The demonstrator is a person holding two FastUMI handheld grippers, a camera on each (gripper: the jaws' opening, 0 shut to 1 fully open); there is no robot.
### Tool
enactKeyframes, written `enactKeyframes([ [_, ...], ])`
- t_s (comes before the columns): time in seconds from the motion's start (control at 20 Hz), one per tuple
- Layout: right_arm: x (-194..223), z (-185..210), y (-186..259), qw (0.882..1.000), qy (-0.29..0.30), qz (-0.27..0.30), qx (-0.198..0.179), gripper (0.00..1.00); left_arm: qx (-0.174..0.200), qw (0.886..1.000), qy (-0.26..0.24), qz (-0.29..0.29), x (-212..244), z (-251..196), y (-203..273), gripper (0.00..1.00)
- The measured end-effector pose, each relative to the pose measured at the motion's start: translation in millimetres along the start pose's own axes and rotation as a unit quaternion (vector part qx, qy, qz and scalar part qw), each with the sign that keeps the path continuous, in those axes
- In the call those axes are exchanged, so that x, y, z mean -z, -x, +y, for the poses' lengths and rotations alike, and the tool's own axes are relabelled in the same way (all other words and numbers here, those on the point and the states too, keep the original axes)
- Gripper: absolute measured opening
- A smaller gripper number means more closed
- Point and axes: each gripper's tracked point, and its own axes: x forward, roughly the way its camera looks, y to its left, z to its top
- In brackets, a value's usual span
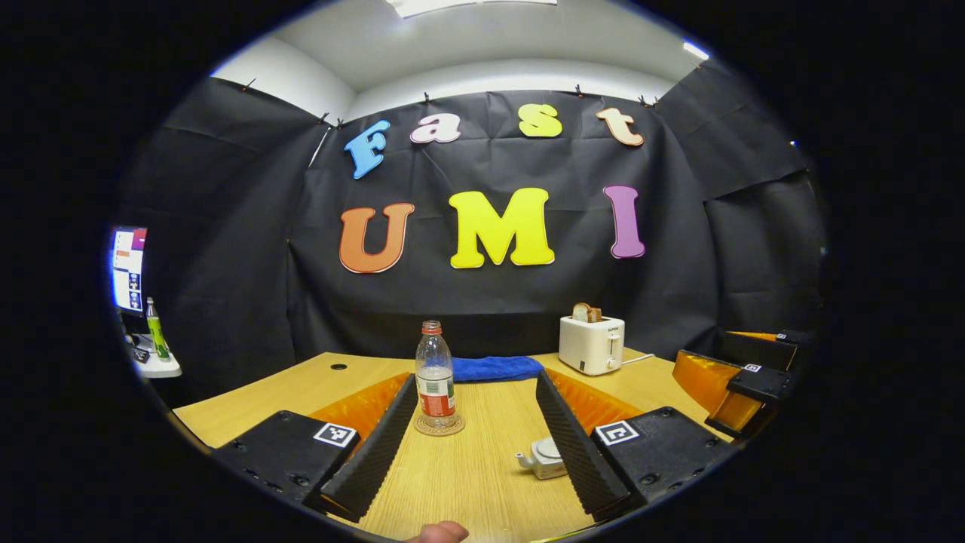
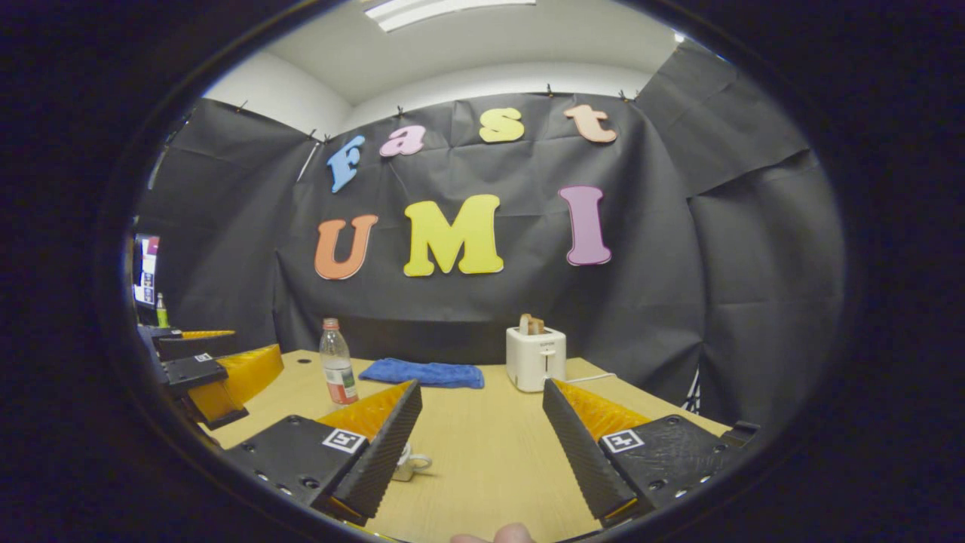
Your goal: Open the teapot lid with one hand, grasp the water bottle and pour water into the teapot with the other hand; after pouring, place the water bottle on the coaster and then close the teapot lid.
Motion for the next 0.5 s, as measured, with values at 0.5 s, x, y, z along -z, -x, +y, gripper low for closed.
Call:
enactKeyframes([
  [0.5,-4.6,13.7,-0.6,1.000,0.011,-0.003,-0.002,0.98,-0.012,1.000,0.014,0.005,-1.1,17.0,-0.6,0.99],
])
